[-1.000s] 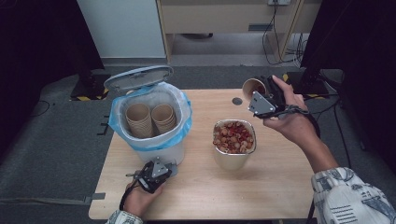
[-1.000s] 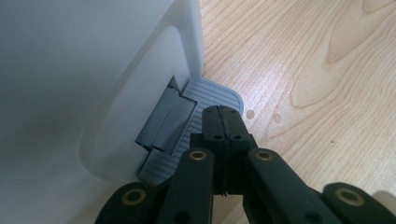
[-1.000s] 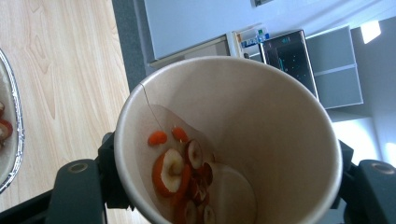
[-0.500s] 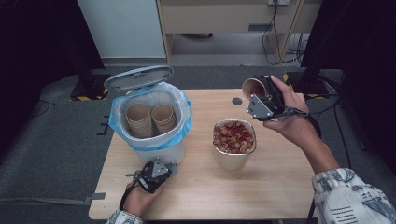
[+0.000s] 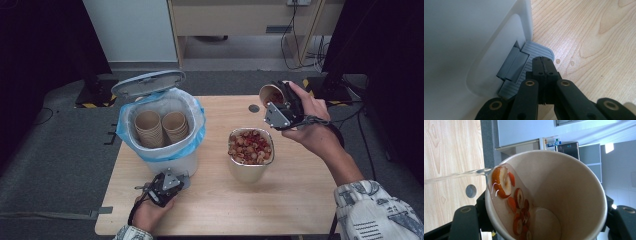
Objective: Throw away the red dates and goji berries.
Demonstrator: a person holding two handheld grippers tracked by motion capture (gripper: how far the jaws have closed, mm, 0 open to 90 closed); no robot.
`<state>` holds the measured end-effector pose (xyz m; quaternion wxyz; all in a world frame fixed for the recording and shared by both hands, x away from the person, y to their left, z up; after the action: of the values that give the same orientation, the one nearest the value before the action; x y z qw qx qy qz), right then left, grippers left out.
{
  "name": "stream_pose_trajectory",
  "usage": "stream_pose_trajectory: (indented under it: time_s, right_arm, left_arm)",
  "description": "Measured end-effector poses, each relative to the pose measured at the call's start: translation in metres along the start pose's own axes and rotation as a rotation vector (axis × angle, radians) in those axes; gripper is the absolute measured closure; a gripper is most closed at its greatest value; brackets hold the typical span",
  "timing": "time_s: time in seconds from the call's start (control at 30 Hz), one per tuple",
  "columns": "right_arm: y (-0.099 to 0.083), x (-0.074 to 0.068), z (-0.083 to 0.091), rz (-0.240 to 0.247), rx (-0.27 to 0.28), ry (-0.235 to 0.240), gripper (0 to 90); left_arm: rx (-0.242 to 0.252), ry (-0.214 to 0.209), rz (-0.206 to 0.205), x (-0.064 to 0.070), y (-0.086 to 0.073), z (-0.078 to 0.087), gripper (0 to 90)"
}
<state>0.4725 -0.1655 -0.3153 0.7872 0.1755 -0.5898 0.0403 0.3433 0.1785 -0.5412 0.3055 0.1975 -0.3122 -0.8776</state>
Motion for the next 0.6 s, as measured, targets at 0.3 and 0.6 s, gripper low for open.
stream_pose_trajectory:
  time_s: [0.3,0.6]
  right_arm:
    - [-0.0019,0.0020,0.0018,-0.009,0.000,-0.003,28.2]
    - [0.0021,0.0081,0.0055,0.035,-0.008,-0.031,28.3]
  left_arm:
    - [-0.002,0.001,-0.001,0.0000,0.0000,0.0001,89.9]
    - [-0.002,0.001,-0.001,0.0001,0.0000,0.0001,89.9]
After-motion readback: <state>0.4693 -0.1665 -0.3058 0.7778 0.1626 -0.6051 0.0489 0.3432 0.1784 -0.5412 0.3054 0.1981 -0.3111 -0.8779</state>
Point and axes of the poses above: each handheld gripper's, and its own axes: z roughly backward along the jaws, y roughly out of its top, x roughly to its right, the point moved 4 cm from there along -z, roughly forward along the jaws, and after that the axes turned 3 degrees about -z, right-handed, at the moved point
